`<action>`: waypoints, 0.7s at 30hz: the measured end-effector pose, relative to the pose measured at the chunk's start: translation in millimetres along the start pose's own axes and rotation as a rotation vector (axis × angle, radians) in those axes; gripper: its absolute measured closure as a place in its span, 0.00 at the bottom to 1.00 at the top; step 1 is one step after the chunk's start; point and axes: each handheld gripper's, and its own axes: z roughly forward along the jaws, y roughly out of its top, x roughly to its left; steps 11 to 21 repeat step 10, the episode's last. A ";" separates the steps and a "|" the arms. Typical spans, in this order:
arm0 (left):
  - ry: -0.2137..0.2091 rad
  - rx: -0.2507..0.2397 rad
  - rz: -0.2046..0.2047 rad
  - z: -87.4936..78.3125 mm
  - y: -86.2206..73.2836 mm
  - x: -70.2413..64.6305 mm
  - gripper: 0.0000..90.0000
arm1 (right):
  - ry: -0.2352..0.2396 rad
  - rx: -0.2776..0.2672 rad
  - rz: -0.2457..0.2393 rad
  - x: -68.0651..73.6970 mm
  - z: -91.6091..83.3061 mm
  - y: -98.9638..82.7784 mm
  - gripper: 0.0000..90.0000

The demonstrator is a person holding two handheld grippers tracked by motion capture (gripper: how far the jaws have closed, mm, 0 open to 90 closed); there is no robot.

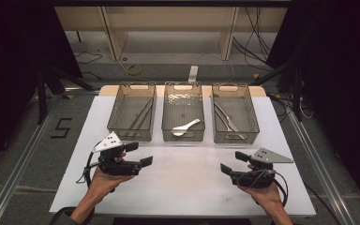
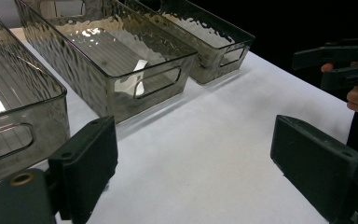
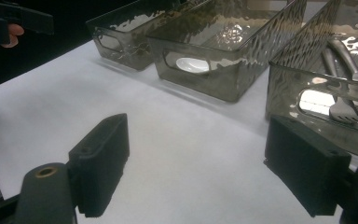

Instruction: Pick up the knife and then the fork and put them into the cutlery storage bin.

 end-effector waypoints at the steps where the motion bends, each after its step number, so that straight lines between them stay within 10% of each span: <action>1: 0.000 0.001 0.001 0.0 0.0 0.0 0.16 | 0.001 -0.002 -0.001 0.0 -0.3 0.2 0.25; 21: 0.003 0.001 0.003 0.1 0.3 0.4 0.16 | 0.001 -0.001 -0.004 0.4 0.0 0.5 0.25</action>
